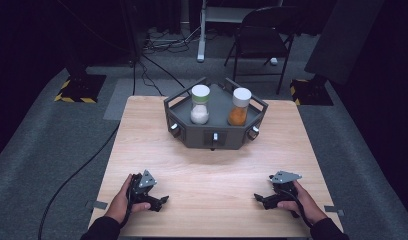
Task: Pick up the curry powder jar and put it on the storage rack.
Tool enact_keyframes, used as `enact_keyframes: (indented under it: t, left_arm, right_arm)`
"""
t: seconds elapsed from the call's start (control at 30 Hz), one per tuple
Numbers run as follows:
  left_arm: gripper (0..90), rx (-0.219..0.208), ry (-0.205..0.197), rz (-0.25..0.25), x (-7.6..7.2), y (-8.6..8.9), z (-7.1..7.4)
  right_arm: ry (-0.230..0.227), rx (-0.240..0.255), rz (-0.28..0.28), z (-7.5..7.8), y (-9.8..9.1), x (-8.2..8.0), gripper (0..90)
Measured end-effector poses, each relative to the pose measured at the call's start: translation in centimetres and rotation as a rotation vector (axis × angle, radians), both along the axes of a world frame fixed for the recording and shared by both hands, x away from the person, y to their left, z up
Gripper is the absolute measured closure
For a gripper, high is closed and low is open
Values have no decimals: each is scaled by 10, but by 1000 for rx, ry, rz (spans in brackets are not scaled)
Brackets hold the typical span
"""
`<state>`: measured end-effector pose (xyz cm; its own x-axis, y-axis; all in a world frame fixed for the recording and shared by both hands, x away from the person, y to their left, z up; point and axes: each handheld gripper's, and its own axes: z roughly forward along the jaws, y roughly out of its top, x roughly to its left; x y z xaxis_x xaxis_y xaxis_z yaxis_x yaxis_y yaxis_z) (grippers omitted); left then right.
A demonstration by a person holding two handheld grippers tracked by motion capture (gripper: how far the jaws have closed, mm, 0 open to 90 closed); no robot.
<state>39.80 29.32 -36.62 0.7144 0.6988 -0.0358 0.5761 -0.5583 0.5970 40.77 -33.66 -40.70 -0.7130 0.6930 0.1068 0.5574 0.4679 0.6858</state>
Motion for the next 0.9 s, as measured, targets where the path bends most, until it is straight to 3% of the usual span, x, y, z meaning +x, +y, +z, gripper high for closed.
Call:
enact_keyframes:
  t: [0.9]
  left_arm:
    - [3, 0, 1, -3, 0, 0, 0]
  right_arm:
    - [1, 3, 10, 0, -2, 2, 0]
